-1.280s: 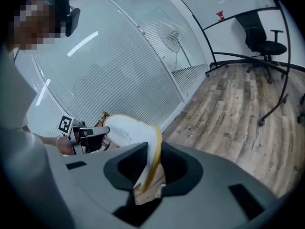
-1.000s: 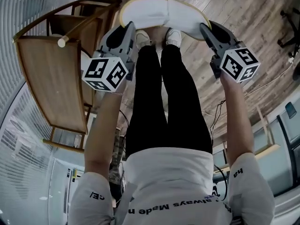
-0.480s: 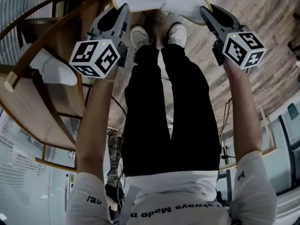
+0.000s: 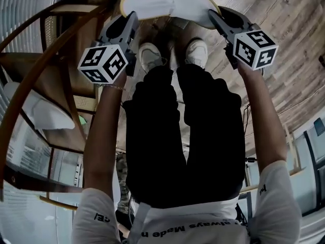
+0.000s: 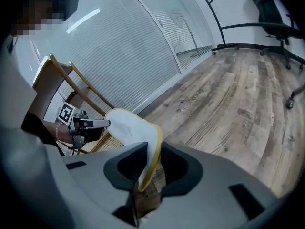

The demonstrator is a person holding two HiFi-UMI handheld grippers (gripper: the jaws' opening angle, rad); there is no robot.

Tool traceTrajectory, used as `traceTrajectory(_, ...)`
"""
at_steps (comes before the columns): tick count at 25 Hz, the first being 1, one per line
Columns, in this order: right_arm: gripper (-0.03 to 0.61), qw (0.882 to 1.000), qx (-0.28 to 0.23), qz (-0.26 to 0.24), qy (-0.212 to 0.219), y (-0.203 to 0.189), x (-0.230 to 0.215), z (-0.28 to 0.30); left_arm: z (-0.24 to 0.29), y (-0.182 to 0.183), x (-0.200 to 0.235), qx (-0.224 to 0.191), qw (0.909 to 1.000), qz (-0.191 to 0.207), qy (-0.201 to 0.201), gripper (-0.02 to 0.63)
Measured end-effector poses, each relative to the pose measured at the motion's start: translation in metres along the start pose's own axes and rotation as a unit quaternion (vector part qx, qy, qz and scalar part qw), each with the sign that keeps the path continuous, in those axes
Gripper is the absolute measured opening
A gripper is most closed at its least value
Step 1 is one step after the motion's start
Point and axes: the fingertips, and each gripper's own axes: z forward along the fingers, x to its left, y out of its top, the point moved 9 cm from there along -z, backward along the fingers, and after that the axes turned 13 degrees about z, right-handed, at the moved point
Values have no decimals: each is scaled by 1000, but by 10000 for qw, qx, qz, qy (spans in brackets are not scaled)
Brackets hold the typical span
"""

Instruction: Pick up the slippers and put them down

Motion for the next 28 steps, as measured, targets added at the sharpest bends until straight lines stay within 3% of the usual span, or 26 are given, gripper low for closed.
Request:
traceTrajectory(11, 84, 9993, 325, -130, 105, -25, -88, 92, 95, -71, 51, 297, 9989, 100, -334, 57)
traceTrajectory(16, 84, 9989, 400, -139, 194, -40, -115, 127, 126, -101, 72, 288, 9991, 85, -283, 57)
traceTrajectory(22, 84, 9990, 383, -33, 210, -50, -139, 145, 149, -123, 87, 272, 9994, -9, -191, 57)
traceTrajectory(28, 108, 9992, 398, -91, -21, -52, -152, 153, 162, -123, 96, 543, 9985, -2, -60, 72)
